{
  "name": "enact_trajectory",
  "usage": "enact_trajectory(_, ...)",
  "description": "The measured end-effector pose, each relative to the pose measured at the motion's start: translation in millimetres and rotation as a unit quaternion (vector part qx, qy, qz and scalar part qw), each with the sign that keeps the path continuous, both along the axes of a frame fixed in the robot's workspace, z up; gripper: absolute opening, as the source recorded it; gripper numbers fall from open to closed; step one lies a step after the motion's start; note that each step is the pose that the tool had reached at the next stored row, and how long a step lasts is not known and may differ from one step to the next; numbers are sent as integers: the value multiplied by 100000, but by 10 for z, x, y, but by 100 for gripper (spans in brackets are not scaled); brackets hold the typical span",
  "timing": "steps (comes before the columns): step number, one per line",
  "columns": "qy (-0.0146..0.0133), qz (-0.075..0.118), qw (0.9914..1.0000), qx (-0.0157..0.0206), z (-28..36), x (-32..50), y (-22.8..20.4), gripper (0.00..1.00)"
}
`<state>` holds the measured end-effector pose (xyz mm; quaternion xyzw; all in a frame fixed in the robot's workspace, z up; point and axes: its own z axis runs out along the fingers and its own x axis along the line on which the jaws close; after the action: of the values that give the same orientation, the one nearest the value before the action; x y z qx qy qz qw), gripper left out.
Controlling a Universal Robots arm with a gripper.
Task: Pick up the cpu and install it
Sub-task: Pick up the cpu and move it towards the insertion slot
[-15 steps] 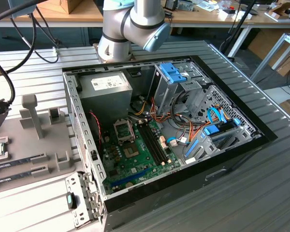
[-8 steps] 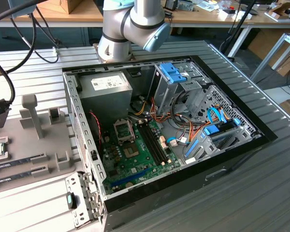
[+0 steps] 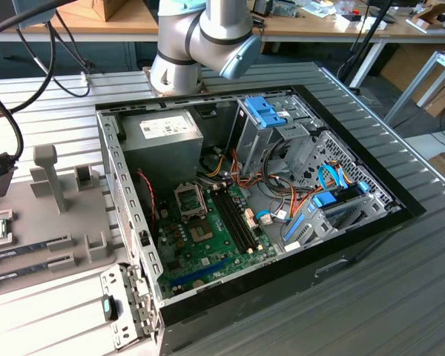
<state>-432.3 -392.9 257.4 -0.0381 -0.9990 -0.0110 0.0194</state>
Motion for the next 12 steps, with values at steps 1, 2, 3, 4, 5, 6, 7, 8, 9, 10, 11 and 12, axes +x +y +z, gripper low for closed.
enact_trajectory(1, 0, 0, 100000, 1, -2, 0, 0, 42)
enact_trajectory(2, 0, 0, 100000, 0, -3, 0, 0, 42)
enact_trajectory(3, 1, -1, 100000, 0, -4, 0, 0, 42)
enact_trajectory(4, -2, 0, 100000, 0, -6, 0, 0, 42)
enact_trajectory(5, -7, 0, 100000, 4, -7, 0, 0, 42)
enact_trajectory(6, -4, 0, 100000, 3, -9, 0, 0, 42)
enact_trajectory(7, -2, 0, 100000, 0, -10, 0, 0, 42)
enact_trajectory(8, -5, 0, 100000, 2, -12, 0, 0, 42)
enact_trajectory(9, -4, -1, 100000, 1, -14, 0, 0, 42)
enact_trajectory(10, -3, -2, 100000, 2, -16, 0, 0, 42)
enact_trajectory(11, -3, 1, 100000, 1, -21, 0, 0, 42)
enact_trajectory(12, -3, 1, 100000, 1, -25, 0, 0, 42)
